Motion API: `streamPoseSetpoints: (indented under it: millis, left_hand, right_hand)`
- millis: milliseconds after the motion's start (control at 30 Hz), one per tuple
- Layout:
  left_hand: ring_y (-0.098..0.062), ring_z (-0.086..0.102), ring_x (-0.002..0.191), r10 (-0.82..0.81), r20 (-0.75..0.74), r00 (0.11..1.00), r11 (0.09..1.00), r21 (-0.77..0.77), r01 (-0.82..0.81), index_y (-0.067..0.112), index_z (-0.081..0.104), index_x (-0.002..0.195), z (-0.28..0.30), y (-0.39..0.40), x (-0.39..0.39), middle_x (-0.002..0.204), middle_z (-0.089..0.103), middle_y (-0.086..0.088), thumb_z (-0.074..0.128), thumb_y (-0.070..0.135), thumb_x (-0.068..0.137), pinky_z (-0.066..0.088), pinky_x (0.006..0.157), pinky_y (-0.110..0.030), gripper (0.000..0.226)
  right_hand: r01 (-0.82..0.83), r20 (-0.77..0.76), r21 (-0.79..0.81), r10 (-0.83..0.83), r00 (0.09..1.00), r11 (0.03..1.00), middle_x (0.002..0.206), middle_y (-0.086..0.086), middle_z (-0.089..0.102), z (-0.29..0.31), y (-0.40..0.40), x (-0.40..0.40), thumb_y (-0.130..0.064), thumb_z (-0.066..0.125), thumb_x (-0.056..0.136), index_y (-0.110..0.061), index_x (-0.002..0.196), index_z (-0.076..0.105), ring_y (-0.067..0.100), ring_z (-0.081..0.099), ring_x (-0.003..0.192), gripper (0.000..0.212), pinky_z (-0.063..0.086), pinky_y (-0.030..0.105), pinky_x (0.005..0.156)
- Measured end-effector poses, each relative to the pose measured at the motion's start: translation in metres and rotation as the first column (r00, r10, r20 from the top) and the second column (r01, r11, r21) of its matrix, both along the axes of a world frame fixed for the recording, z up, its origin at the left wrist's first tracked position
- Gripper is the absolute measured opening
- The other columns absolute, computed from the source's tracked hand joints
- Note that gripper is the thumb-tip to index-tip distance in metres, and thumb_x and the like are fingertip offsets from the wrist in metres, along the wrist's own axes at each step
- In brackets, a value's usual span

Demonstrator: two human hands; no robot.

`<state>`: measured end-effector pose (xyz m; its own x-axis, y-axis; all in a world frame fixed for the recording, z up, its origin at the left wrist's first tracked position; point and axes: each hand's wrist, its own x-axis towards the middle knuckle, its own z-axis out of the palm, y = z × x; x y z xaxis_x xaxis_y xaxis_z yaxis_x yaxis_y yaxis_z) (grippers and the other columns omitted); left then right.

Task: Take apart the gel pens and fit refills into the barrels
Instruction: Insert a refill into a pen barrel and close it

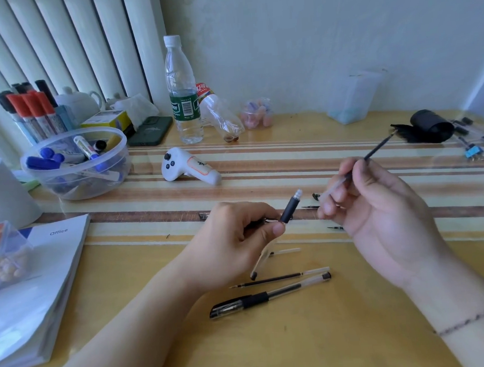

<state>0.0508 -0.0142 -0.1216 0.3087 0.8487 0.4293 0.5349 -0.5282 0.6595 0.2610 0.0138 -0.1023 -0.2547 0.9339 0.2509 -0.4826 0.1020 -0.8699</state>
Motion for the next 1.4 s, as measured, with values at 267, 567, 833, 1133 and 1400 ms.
streamPoseSetpoints:
  millis: [267,567,833,1133,1400]
  left_hand:
    - [-0.009,0.032,0.051,-0.073,-0.025,0.997,0.994,-0.085,0.07,0.023,0.061,0.077,-0.001,0.0,0.002,0.055,0.043,-0.002,0.058,0.031,0.093,0.027,0.048,-0.025,0.018]
    - [-0.02,0.036,0.051,-0.098,-0.03,0.995,0.992,-0.082,0.096,0.029,0.06,0.079,0.001,-0.001,0.003,0.055,0.047,-0.009,0.058,0.032,0.093,0.028,0.047,-0.026,0.014]
    - [-0.018,0.042,0.049,-0.114,-0.031,0.993,0.99,-0.086,0.111,0.025,0.064,0.083,-0.002,-0.002,0.003,0.055,0.052,-0.009,0.058,0.032,0.093,0.03,0.047,-0.023,0.013]
    - [-0.029,0.058,0.064,-0.063,0.201,0.978,0.991,-0.105,0.085,0.013,0.073,0.092,0.002,0.0,-0.001,0.074,0.069,-0.012,0.061,0.032,0.09,0.048,0.058,-0.039,0.023]
    - [-0.011,0.07,0.084,-0.017,0.281,0.959,0.999,-0.032,0.027,0.012,0.076,0.092,0.004,0.003,0.0,0.088,0.075,0.005,0.064,0.029,0.088,0.055,0.075,-0.026,0.021]
  right_hand:
    - [0.121,0.129,0.043,-0.126,0.984,0.992,0.068,0.007,0.051,-0.001,-0.001,-0.002,-0.017,0.035,0.103,-0.012,0.091,0.053,0.03,0.065,0.074,0.023,0.054,0.043,0.065]
    - [0.069,0.169,0.028,-0.073,0.983,0.997,0.069,0.009,0.048,0.002,-0.003,0.0,-0.016,0.037,0.102,-0.011,0.089,0.055,0.029,0.066,0.07,0.023,0.056,0.038,0.06]
    - [0.076,0.36,0.221,-0.154,0.92,0.972,0.065,0.004,0.059,-0.002,-0.003,0.001,-0.026,0.053,0.092,-0.012,0.086,0.062,0.02,0.067,0.066,0.017,0.057,0.034,0.062]
    - [-0.071,0.58,0.395,-0.189,0.793,0.916,0.104,-0.003,0.072,-0.018,-0.016,-0.017,-0.041,0.073,0.079,-0.033,0.098,0.075,0.019,0.065,0.086,0.02,0.053,0.024,0.065]
    - [0.074,0.363,0.402,-0.233,0.902,0.913,0.091,0.009,0.074,-0.006,-0.013,-0.005,-0.022,0.058,0.093,-0.015,0.1,0.064,0.021,0.071,0.09,0.011,0.055,0.025,0.079]
